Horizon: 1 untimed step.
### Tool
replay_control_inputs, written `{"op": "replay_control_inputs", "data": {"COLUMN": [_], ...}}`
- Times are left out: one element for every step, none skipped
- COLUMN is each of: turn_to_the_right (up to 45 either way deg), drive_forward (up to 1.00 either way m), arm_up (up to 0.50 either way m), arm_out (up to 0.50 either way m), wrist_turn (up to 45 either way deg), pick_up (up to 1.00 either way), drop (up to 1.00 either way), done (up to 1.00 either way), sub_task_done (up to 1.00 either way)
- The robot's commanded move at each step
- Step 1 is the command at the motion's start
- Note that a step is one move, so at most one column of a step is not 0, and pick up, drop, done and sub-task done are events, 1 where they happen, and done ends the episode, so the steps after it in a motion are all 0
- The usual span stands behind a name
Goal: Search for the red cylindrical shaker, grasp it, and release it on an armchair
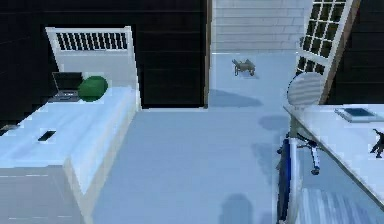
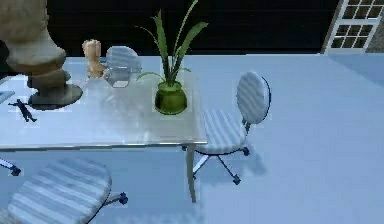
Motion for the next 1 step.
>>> {"op": "replay_control_inputs", "data": {"turn_to_the_right": [-9.0], "drive_forward": [0.0], "arm_up": [0.0], "arm_out": [0.0], "wrist_turn": [0.0], "pick_up": [0.0], "drop": [0.0], "done": [0.0], "sub_task_done": [0.0]}}
